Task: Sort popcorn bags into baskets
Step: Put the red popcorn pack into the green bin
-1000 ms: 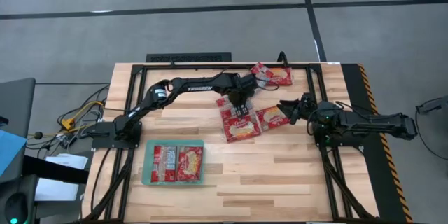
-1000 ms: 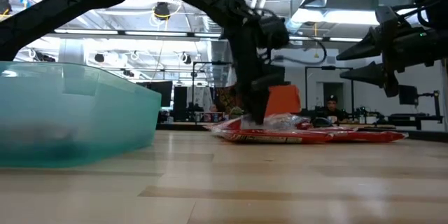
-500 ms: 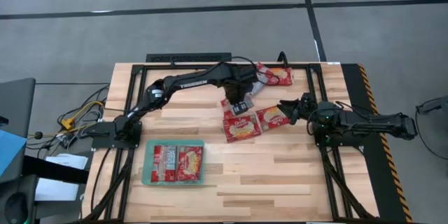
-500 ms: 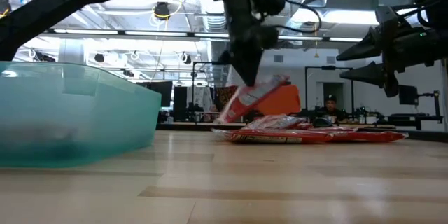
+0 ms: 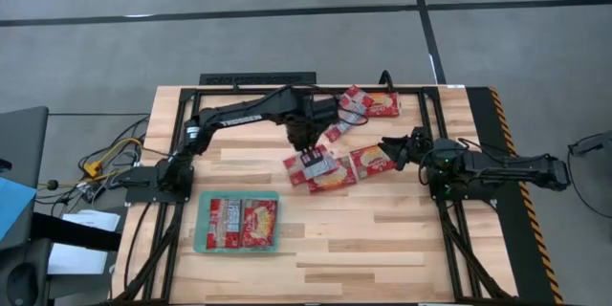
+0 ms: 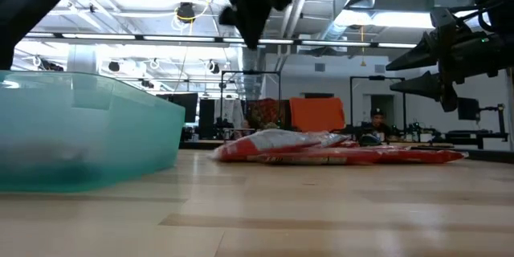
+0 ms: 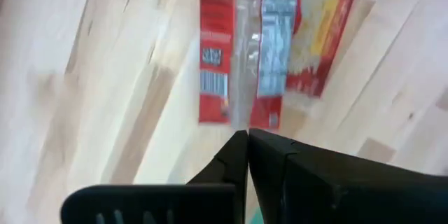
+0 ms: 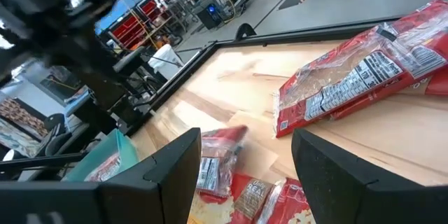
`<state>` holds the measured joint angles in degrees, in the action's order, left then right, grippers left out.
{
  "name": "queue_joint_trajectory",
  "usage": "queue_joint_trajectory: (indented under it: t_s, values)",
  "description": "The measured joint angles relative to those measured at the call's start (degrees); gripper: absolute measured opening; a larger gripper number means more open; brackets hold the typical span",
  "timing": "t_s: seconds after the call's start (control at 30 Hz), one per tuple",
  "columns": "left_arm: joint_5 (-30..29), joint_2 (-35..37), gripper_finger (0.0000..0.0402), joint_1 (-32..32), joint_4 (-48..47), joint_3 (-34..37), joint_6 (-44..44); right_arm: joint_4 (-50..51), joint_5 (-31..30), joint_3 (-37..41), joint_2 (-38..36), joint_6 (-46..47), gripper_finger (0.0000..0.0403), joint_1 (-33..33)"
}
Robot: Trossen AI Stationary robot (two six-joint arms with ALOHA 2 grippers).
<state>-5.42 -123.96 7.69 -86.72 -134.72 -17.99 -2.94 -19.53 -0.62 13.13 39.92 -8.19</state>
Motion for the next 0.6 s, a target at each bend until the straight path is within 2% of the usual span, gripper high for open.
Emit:
queue_joint_trajectory:
  t_s: [0.1, 0.23, 0.27, 0.4, 0.6]
  values:
    - [-3.2, 1.9, 0.0, -2.4, -1.8, 0.0, -2.8, 0.0, 0.0, 0.0, 0.0, 0.0, 0.0249, 0.0]
    - [-13.9, 2.4, 0.0008, -5.4, 0.0, 0.0, -1.2, 0.0, 0.0, 0.0, 0.0, 0.0, 0.0249, 0.0]
    - [-13.8, 2.2, 0.0016, -5.5, 1.5, 0.0, -0.1, 0.0, 0.0, 0.0, 0.0, 0.0, 0.0249, 0.0]
    - [-7.7, -0.5, 0.0074, -4.2, 5.1, 0.0, 4.5, 0.0, 0.0, 0.0, 0.0, 0.1, 0.0249, 0.0]
    - [-2.2, -4.0, 0.0215, -0.8, 6.3, 0.0, 13.0, 0.0, 0.1, 0.0, 0.0, 0.1, 0.0249, 0.3]
